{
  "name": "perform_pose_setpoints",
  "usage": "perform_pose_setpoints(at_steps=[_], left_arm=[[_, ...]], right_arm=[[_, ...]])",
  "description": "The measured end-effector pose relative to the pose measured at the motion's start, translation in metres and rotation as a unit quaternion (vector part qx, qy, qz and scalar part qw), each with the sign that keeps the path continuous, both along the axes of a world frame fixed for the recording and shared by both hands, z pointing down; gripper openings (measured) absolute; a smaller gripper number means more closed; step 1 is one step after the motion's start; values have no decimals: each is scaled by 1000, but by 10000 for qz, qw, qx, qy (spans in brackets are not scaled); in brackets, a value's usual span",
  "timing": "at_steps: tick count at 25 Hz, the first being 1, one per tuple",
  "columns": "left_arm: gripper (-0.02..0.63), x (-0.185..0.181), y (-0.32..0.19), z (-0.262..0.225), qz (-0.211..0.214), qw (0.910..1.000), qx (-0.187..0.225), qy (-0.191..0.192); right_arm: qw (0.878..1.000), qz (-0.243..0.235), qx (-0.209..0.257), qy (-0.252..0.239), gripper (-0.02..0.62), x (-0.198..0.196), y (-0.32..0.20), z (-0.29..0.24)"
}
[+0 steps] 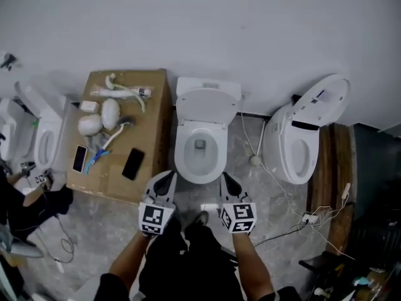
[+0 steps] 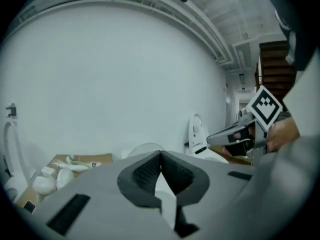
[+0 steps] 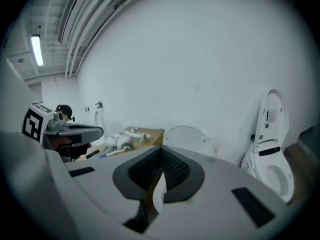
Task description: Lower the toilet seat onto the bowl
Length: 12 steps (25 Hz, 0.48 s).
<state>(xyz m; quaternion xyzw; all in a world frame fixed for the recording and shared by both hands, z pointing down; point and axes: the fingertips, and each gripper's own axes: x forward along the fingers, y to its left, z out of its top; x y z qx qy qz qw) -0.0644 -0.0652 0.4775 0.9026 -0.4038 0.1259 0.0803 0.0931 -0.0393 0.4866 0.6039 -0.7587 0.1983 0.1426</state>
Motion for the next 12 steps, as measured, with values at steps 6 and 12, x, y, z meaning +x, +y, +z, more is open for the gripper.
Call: perform_pose_setpoints(at_steps=[6,12], left_arm=[[25,-36,34,-125,-183,9952,710,641],[25,-69,61,-157,-526,9915,921,759]], right_arm=[[9957,336,864,-67,21,-8,38,-114],[9900,613,1262,-106,21,-17,83,-161]])
